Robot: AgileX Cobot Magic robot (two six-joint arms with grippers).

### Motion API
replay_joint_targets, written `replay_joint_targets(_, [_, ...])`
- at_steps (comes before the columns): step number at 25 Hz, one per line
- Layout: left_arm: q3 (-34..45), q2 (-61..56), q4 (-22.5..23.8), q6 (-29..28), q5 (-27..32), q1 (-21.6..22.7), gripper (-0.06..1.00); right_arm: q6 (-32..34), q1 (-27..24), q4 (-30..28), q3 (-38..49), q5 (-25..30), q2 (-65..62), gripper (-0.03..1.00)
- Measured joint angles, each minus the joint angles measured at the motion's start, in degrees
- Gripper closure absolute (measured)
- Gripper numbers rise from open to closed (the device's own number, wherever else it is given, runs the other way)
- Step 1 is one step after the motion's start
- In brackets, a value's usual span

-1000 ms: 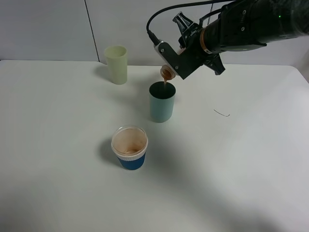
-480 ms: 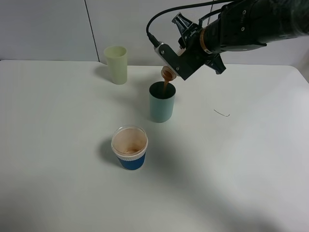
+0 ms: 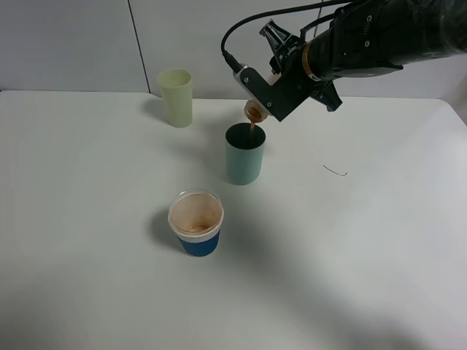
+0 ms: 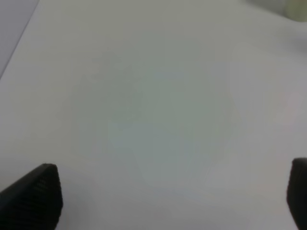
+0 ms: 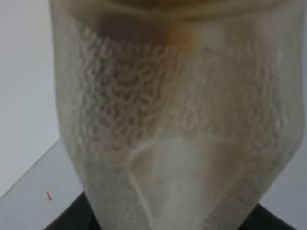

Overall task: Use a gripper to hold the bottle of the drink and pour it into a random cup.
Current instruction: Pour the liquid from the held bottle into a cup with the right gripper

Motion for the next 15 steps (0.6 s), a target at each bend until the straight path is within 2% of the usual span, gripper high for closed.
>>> replay_joint_targets(15, [0.00,0.00,0.00,0.00,0.00,0.00,0.01,-1.36,0.06,0.00,0.00,0.07,0.00,0.60])
